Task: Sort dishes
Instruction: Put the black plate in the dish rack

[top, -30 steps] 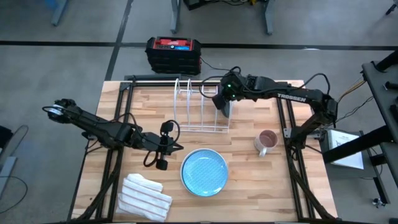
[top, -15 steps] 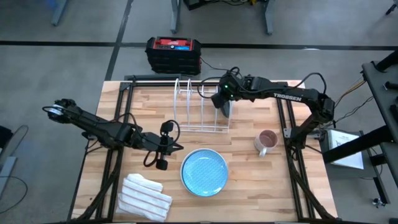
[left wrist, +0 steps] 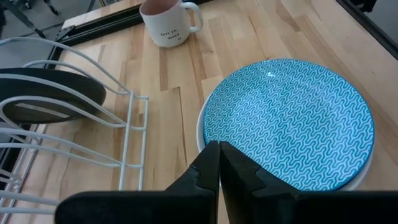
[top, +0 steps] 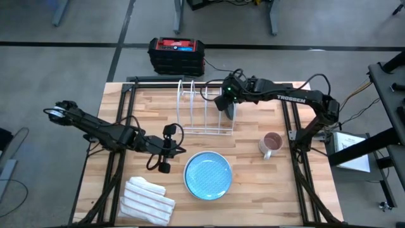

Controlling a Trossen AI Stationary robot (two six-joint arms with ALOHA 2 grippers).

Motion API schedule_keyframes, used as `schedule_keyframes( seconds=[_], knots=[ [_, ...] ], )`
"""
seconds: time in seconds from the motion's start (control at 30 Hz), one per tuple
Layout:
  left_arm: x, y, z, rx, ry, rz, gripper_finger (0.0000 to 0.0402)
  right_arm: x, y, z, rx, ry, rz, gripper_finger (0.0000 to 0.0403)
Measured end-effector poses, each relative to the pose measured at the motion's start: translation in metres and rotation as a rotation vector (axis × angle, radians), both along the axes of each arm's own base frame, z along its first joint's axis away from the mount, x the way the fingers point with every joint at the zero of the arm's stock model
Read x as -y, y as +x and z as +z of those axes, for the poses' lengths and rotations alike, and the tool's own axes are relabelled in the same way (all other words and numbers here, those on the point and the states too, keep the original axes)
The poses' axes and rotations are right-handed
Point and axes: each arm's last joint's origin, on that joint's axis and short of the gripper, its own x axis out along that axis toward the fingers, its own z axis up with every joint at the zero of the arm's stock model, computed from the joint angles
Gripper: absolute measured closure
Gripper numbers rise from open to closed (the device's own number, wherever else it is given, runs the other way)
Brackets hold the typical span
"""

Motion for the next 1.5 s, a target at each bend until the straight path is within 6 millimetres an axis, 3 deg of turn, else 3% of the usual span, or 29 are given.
schedule_keyframes(
  seconds=[0.73,1.23,1.5],
  knots=[
    [0.000,0.000,0.001,0.008,-0.002,0.000,0.0401,0.004,0.007,-0.020,-0.050,0.013,0.024,0.0267],
    [0.000,0.001,0.001,0.009,-0.002,0.000,0.0401,0.005,0.007,-0.014,-0.031,0.004,0.032,0.0370],
    [0.000,0.001,0.001,0.010,-0.002,0.000,0.0401,0.005,0.007,-0.013,-0.026,0.003,0.030,0.0370]
  ],
)
